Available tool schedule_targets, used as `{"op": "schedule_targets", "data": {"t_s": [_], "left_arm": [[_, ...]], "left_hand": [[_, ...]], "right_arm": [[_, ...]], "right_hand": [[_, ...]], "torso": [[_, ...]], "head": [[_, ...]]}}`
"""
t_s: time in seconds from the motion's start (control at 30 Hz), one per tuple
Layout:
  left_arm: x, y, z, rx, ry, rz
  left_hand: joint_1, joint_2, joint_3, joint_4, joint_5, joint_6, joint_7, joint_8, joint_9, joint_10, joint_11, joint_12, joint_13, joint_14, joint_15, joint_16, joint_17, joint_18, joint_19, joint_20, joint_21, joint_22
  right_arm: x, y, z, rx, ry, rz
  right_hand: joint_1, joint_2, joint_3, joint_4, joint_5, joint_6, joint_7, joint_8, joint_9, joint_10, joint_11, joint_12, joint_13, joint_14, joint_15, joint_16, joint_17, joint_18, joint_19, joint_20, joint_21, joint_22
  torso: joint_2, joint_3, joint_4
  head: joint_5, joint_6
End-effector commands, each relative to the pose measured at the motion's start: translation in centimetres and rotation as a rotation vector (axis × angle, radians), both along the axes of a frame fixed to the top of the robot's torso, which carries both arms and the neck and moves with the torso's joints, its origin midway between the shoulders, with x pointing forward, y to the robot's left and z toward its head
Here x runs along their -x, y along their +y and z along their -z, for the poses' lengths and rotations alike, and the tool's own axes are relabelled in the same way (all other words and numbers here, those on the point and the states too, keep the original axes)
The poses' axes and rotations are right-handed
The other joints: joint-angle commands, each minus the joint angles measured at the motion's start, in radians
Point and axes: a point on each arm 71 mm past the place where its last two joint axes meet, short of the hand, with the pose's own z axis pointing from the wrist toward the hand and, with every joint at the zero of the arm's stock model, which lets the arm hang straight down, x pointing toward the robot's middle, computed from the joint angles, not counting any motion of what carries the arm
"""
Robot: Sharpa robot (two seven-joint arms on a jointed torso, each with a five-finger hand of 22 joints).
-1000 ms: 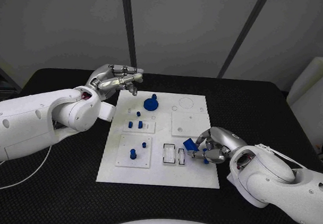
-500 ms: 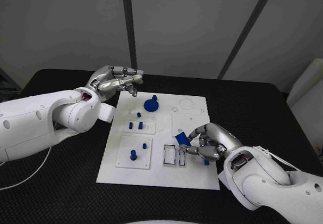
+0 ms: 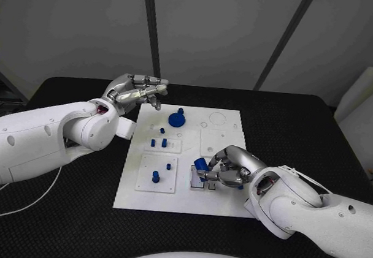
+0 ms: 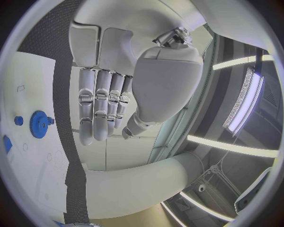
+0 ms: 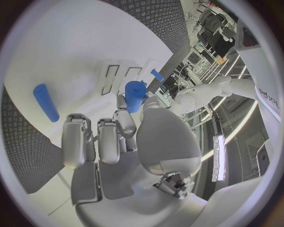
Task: Assemble the parts on the task board
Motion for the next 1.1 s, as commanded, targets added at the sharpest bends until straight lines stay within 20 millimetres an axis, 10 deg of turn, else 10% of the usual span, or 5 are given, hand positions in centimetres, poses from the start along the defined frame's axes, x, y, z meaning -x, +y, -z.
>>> {"op": "schedule_targets", "data": {"t_s": [0.03, 0.63, 0.9, 1.1], "left_arm": [[0.04, -0.23, -0.17, 0.008, -0.011, 0.021], [0.06, -0.20, -0.18, 0.009, -0.011, 0.024], [0.07, -0.11, -0.18, 0.007, -0.011, 0.021], [0.06, -0.06, -0.19, 0.007, -0.012, 0.018]], "left_hand": [[0.006, 0.007, -0.005, 0.001, -0.004, -0.011, 0.000, 0.002, -0.001, -0.006, 0.001, 0.005, 0.001, -0.003, 0.005, 0.002, -0.001, -0.010, 0.003, 0.007, -0.006, -0.001], [0.007, 0.008, -0.006, 0.000, -0.003, -0.013, 0.002, 0.002, -0.001, -0.008, 0.002, 0.006, 0.000, -0.003, 0.005, 0.002, -0.001, -0.010, 0.003, 0.008, -0.007, -0.002], [0.008, 0.008, -0.006, 0.000, -0.003, -0.014, 0.002, 0.002, -0.001, -0.010, 0.003, 0.006, 0.000, -0.004, 0.006, 0.002, -0.001, -0.010, 0.003, 0.008, -0.007, -0.003], [0.008, 0.008, -0.006, 0.000, -0.003, -0.014, 0.002, 0.002, -0.001, -0.010, 0.003, 0.006, 0.000, -0.004, 0.006, 0.002, -0.001, -0.010, 0.003, 0.008, -0.007, -0.003]], "right_arm": [[0.10, 0.22, 0.32, 0.036, 0.044, -0.025], [-0.02, 0.31, 0.66, 0.069, 0.066, -0.030], [-0.36, 0.41, 0.62, 0.050, 0.042, -0.018], [-0.41, 0.67, 0.43, 0.038, 0.010, -0.043]], "right_hand": [[-0.016, 0.004, -0.010, 0.001, 0.003, 0.055, -0.043, 0.009, 0.066, 0.012, -0.001, 0.006, 0.007, 0.065, -0.009, 0.009, 0.056, -0.008, 0.015, -0.007, 0.007, 0.069], [-0.065, 0.015, -0.049, 0.002, -0.048, 0.064, -0.051, 0.020, 0.098, 0.025, -0.009, 0.006, 0.022, 0.067, -0.016, 0.019, 0.074, -0.010, 0.018, -0.015, 0.012, 0.077], [-0.188, -0.019, -0.101, 0.004, -0.264, 0.029, -0.037, 0.002, 0.119, -0.017, 0.003, -0.083, -0.038, 0.057, -0.007, -0.008, 0.033, -0.002, -0.001, -0.009, -0.013, 0.044], [-0.257, -0.062, -0.051, 0.006, -0.337, 0.017, -0.031, -0.009, 0.130, -0.030, 0.009, -0.117, -0.057, 0.055, -0.002, -0.018, 0.023, 0.001, -0.009, -0.002, -0.024, 0.031]], "torso": [[-0.001, 0.0013, -0.0005], [0.000, 0.0001, -0.0010], [0.000, -0.0002, -0.0015], [0.000, 0.0003, -0.0020]], "head": [[0.004, -0.002], [0.012, -0.004], [0.015, -0.005], [0.018, -0.007]]}}
